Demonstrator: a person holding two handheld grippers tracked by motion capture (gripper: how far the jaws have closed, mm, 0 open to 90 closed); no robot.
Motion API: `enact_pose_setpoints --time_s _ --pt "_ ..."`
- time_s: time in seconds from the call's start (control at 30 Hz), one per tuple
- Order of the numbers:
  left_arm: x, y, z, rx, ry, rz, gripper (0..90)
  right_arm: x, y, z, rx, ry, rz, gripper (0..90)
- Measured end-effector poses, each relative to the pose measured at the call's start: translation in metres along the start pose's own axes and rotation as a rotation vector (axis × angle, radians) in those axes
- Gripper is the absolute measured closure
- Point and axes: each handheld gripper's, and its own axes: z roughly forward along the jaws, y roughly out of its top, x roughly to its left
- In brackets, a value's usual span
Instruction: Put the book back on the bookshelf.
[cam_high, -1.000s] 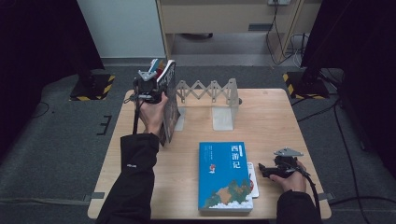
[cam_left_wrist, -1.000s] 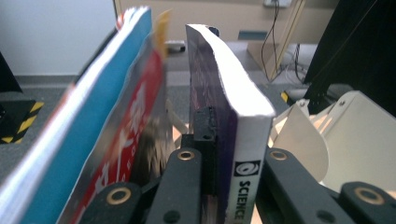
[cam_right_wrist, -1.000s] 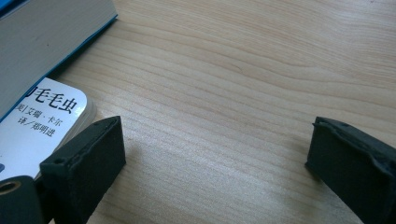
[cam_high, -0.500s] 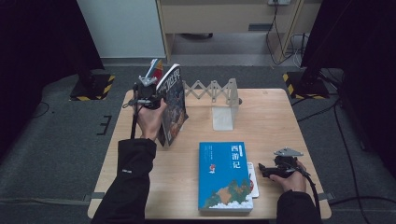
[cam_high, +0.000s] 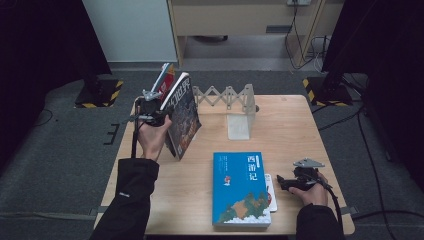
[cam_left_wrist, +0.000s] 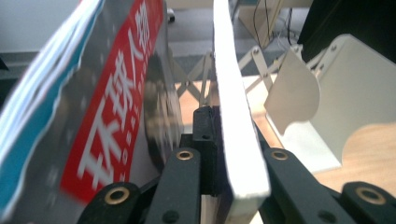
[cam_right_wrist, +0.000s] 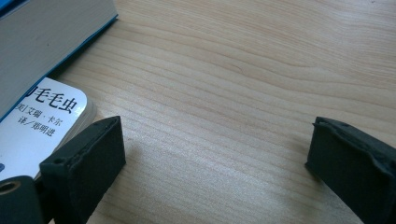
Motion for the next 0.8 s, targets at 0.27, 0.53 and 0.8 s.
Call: enact_pose_setpoints --time_s 0.27,0.53,0.8 --pt "0.004 0.003 -0.001 0.03 -0.02 -0.031 75.6 0.0 0.0 0.0 -0.002 -0.001 -0.001 4.1" --pt "0.003 0.003 -0.002 0.043 0.035 -0.012 81.7 0.0 0.0 0.0 -0.001 0.0 0.001 4.1" --pt "0.001 0.008 -0.011 -0.05 0.072 -0.006 81.9 0.0 0.0 0.0 -0.002 -0.001 0.0 4.1"
